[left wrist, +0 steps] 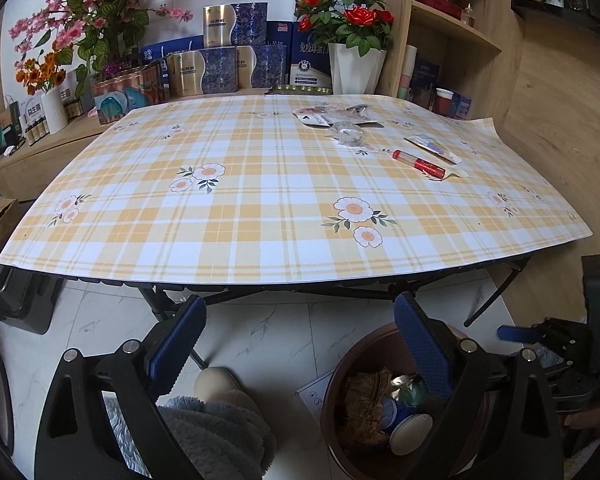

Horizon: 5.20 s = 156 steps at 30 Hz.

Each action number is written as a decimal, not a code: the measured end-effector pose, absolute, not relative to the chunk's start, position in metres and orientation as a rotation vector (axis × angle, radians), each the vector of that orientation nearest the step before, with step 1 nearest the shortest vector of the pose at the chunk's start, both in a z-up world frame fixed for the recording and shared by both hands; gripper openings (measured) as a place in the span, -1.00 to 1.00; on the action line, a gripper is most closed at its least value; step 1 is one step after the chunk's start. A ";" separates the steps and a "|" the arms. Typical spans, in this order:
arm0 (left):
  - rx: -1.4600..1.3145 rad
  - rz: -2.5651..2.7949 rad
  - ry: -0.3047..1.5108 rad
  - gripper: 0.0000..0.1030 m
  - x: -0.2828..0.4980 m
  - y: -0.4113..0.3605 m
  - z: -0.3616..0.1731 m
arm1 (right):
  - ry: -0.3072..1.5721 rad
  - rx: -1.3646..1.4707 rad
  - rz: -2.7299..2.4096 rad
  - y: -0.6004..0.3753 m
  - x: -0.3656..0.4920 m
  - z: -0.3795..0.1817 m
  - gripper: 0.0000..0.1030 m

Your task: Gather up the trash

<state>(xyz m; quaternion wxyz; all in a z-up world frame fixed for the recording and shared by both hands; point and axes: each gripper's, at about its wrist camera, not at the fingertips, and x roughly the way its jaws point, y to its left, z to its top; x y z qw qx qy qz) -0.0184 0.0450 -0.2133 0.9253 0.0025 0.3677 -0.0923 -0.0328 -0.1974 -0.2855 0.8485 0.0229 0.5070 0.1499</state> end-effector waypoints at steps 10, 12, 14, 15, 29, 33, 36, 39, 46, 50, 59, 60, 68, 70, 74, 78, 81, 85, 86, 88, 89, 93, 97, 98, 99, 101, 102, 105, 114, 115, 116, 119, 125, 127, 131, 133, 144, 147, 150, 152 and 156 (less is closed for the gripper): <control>-0.022 -0.184 0.751 0.80 -0.018 0.050 -0.212 | 1.014 0.070 0.319 -0.202 -0.031 -0.274 0.89; -0.026 -0.184 0.751 0.80 -0.018 0.050 -0.212 | 1.003 0.082 0.320 -0.203 -0.030 -0.272 0.89; -0.027 -0.185 0.751 0.80 -0.017 0.050 -0.212 | 0.994 0.109 0.328 -0.206 -0.029 -0.270 0.89; -0.028 -0.187 0.753 0.80 -0.017 0.051 -0.212 | 0.992 0.113 0.325 -0.208 -0.028 -0.270 0.89; 0.037 -0.206 0.671 0.80 0.006 0.037 -0.183 | 0.830 0.082 0.302 -0.235 -0.005 -0.215 0.89; 0.004 -0.203 0.659 0.80 0.022 0.037 -0.174 | 0.831 0.042 0.249 -0.253 0.009 -0.202 0.89; -0.023 -0.200 0.651 0.80 0.034 0.037 -0.168 | 0.837 0.014 0.221 -0.267 0.020 -0.196 0.89; -0.036 -0.198 0.645 0.80 0.047 0.037 -0.164 | 0.840 -0.005 0.207 -0.283 0.036 -0.189 0.89; -0.044 -0.202 0.666 0.80 0.084 0.033 -0.164 | 0.848 -0.005 0.190 -0.311 0.086 -0.181 0.89; -0.064 -0.196 0.690 0.80 0.110 0.029 -0.164 | 0.841 0.028 0.210 -0.326 0.125 -0.177 0.75; -0.119 -0.195 0.731 0.76 0.157 0.020 -0.168 | 0.836 0.068 0.253 -0.331 0.217 -0.183 0.21; -0.121 -0.202 0.737 0.71 0.161 0.017 -0.169 | 0.839 0.056 0.257 -0.328 0.224 -0.184 0.13; -0.130 -0.233 0.777 0.65 0.184 -0.003 -0.181 | 0.907 -0.013 0.239 -0.309 0.279 -0.212 0.07; -0.133 -0.236 0.785 0.65 0.187 -0.005 -0.183 | 0.917 -0.016 0.239 -0.306 0.288 -0.216 0.07; -0.146 -0.239 0.803 0.63 0.195 -0.008 -0.188 | 0.944 -0.026 0.239 -0.303 0.300 -0.225 0.06; -0.159 -0.242 0.825 0.61 0.204 -0.011 -0.192 | 0.955 -0.046 0.261 -0.299 0.304 -0.231 -0.21; -0.175 -0.255 0.843 0.55 0.211 -0.015 -0.195 | 0.951 -0.034 0.273 -0.300 0.304 -0.232 -0.23; -0.188 -0.265 0.862 0.51 0.221 -0.022 -0.199 | 0.930 -0.044 0.286 -0.300 0.299 -0.229 -0.25; -0.190 -0.266 0.867 0.50 0.224 -0.023 -0.200 | 0.921 -0.041 0.288 -0.300 0.297 -0.227 -0.25; -0.197 -0.266 0.881 0.50 0.233 -0.027 -0.203 | 0.892 -0.027 0.294 -0.300 0.292 -0.219 -0.25; -0.201 -0.265 0.889 0.48 0.237 -0.029 -0.205 | 0.875 -0.019 0.297 -0.301 0.288 -0.215 -0.25; -0.205 -0.284 0.944 0.30 0.260 -0.042 -0.212 | 0.827 0.016 0.302 -0.305 0.275 -0.203 -0.25; -0.200 -0.260 0.977 0.28 0.278 -0.054 -0.218 | 0.799 0.072 0.299 -0.310 0.262 -0.198 -0.25; -0.211 -0.252 0.985 0.27 0.283 -0.055 -0.219 | 0.796 0.081 0.299 -0.310 0.259 -0.198 -0.25; -0.222 -0.245 0.992 0.27 0.286 -0.056 -0.220 | 0.793 0.089 0.300 -0.311 0.258 -0.198 -0.25; -0.229 -0.227 0.999 0.27 0.293 -0.059 -0.222 | 0.791 0.101 0.309 -0.310 0.253 -0.197 -0.25; -0.224 -0.224 1.003 0.27 0.295 -0.061 -0.223 | 0.790 0.102 0.310 -0.310 0.252 -0.197 -0.25; -0.217 -0.215 1.015 0.19 0.298 -0.065 -0.226 | 0.785 0.115 0.315 -0.310 0.244 -0.195 -0.25; -0.226 -0.244 0.999 -0.49 0.275 -0.053 -0.223 | 0.756 0.163 0.324 -0.308 0.211 -0.184 -0.25; -0.233 -0.253 1.001 -0.49 0.270 -0.049 -0.221 | 0.754 0.165 0.324 -0.308 0.208 -0.182 -0.25; -0.231 -0.261 0.999 -0.49 0.265 -0.047 -0.218 | 0.751 0.169 0.323 -0.307 0.203 -0.181 -0.25; -0.221 -0.289 0.983 -0.49 0.248 -0.039 -0.209 | 0.743 0.174 0.322 -0.304 0.187 -0.175 -0.25; -0.258 -0.352 0.962 -0.49 0.199 -0.019 -0.192 | 0.739 0.184 0.330 -0.297 0.147 -0.167 -0.25; -0.242 -0.373 0.951 -0.49 0.179 -0.017 -0.188 | 0.741 0.192 0.331 -0.296 0.134 -0.166 -0.25; -0.176 -0.425 0.934 -0.49 0.133 -0.020 -0.181 | 0.741 0.206 0.331 -0.290 0.104 -0.164 -0.25; -0.148 -0.455 0.933 -0.49 0.112 -0.022 -0.181 | 0.742 0.206 0.332 -0.287 0.090 -0.163 -0.25; -0.097 -0.622 1.035 -0.49 0.021 -0.038 -0.214 | 0.740 0.257 0.319 -0.281 0.025 -0.167 -0.25; -0.095 -0.660 1.061 -0.49 0.004 -0.043 -0.227 | 0.740 0.259 0.314 -0.282 0.013 -0.169 -0.25; -0.098 -0.661 1.095 -0.49 -0.001 -0.047 -0.238 | 0.748 0.257 0.311 -0.282 0.004 -0.174 -0.25; -0.082 -0.659 1.122 -0.49 -0.002 -0.051 -0.246 | 0.755 0.259 0.310 -0.281 0.000 -0.177 -0.25; -0.023 -0.652 1.187 -0.49 -0.009 -0.061 -0.264 | 0.757 0.271 0.309 -0.280 -0.011 -0.185 -0.25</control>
